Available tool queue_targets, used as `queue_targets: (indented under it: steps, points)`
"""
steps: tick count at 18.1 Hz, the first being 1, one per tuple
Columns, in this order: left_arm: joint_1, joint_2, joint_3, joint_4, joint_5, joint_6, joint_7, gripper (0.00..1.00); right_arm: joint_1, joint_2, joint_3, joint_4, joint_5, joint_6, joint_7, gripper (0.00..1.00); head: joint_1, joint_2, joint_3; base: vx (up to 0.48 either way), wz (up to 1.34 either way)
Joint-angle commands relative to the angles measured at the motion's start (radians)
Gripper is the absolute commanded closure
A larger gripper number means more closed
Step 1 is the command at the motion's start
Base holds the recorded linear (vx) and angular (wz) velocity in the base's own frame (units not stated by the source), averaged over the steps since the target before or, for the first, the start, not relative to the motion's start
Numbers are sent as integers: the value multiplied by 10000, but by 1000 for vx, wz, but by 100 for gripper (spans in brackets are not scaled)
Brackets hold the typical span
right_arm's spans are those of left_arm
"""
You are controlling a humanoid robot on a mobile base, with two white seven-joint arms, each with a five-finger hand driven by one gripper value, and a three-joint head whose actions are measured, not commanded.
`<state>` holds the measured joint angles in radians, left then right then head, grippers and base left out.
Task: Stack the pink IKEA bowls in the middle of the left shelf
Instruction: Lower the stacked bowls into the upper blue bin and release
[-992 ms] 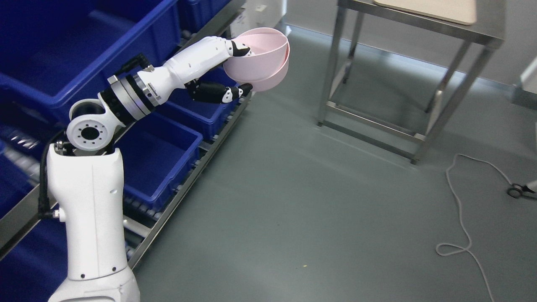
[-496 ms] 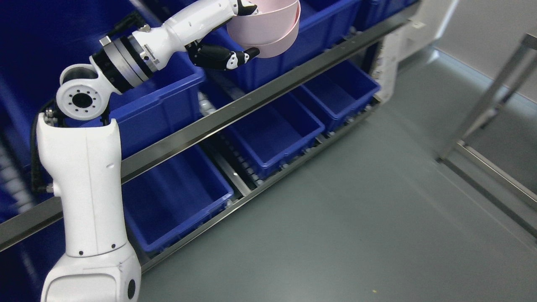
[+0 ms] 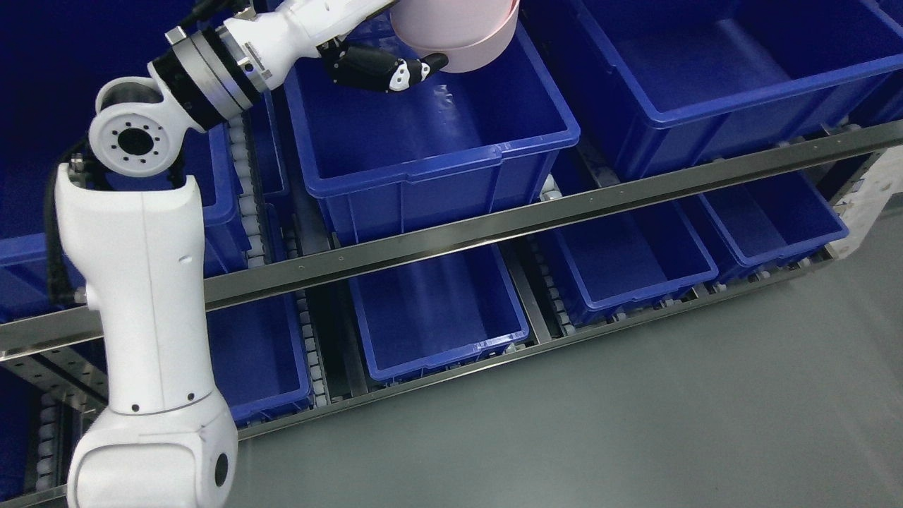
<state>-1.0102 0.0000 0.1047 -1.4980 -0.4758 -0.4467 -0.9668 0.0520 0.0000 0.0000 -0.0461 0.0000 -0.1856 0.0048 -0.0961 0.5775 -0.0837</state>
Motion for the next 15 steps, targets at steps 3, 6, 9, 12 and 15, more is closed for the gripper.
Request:
queue_targets:
  steps: [3,6,9,12,15]
  points:
    - [-375,175,-126,330,-458,3,4,94,2,-175,-92,0,77,-1,-17,0,0,0,0,39,85]
    - [-651,175,-50,697,-473,3,4,94,2,-175,-92,0,77,-1,-17,0,0,0,0,11,-11]
    - [-774,175,-19,1126,-549,3,4,94,2,-175,-92,0,77,-1,-2,0,0,0,0,1,-7]
    - [-744,779,240,1694,-917,3,19,94,2,-175,-107,0,77,-1,-17,0,0,0,0,-5,-1]
    - [-652,1884,747,2613,-1102,3,34,94,2,-175,-107,0,77,-1,-17,0,0,0,0,-14,-18]
